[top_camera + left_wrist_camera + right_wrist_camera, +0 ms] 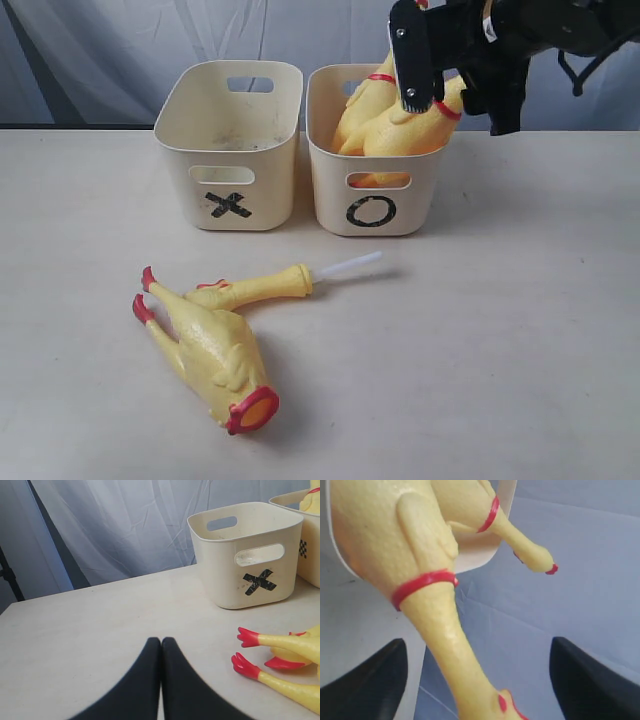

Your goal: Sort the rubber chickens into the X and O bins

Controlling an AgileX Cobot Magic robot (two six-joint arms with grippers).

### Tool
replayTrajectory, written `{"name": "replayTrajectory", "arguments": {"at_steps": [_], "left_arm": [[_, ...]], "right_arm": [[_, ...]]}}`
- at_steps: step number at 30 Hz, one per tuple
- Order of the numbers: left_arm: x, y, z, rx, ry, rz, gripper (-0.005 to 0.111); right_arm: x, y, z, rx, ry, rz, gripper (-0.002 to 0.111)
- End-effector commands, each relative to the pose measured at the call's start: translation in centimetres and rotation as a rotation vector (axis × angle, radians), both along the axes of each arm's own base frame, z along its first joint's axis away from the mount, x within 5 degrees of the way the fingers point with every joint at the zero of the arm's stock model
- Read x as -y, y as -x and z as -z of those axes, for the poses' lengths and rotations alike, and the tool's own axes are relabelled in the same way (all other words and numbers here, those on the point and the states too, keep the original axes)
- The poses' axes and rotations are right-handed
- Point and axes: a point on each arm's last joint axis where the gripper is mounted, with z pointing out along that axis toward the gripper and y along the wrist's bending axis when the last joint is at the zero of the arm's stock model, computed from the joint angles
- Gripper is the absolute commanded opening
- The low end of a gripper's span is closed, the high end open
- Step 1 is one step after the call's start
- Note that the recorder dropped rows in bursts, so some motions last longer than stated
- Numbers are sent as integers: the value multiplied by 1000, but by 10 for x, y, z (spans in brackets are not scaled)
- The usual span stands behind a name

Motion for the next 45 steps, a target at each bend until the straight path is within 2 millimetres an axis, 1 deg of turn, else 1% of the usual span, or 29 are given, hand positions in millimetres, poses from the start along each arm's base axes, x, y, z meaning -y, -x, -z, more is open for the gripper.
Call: {"name": "replayTrajectory", "arguments": {"at_steps": [1,3,6,8,11,12,17,22,27,31,37,42,45], "left_arm": [[0,0,0,8,3,-5,0],[0,0,0,8,3,-5,0],[0,0,0,8,3,-5,0],[0,0,0,8,3,-5,0],[0,0,0,8,3,-5,0],[0,0,0,8,3,-5,0],[0,0,0,8,3,-5,0],[0,0,0,8,3,-5,0],[0,0,0,8,3,-5,0],[0,0,0,8,3,-5,0],[0,0,0,8,3,-5,0],[0,0,0,8,3,-5,0],[0,0,0,8,3,-5,0]], "right_arm": [[-12,12,-6,-8,-24,-19,71],[-18,17,-10,-10,-37,-32,64],[-23,27,-17,-21,-83,-34,47],[-24,35,-23,-47,-152,-22,31],[-23,44,-32,-77,-248,-3,3],[-23,47,-35,-87,-281,7,-1],[-22,64,-51,-154,-498,56,0],[-21,86,-69,-248,-696,91,0],[-20,108,-78,-402,-866,143,0],[-17,120,-74,-459,-917,180,0],[-3,141,-57,-490,-979,254,0],[9,163,-46,-514,-1097,320,0],[15,179,-43,-558,-1164,328,0]]}}
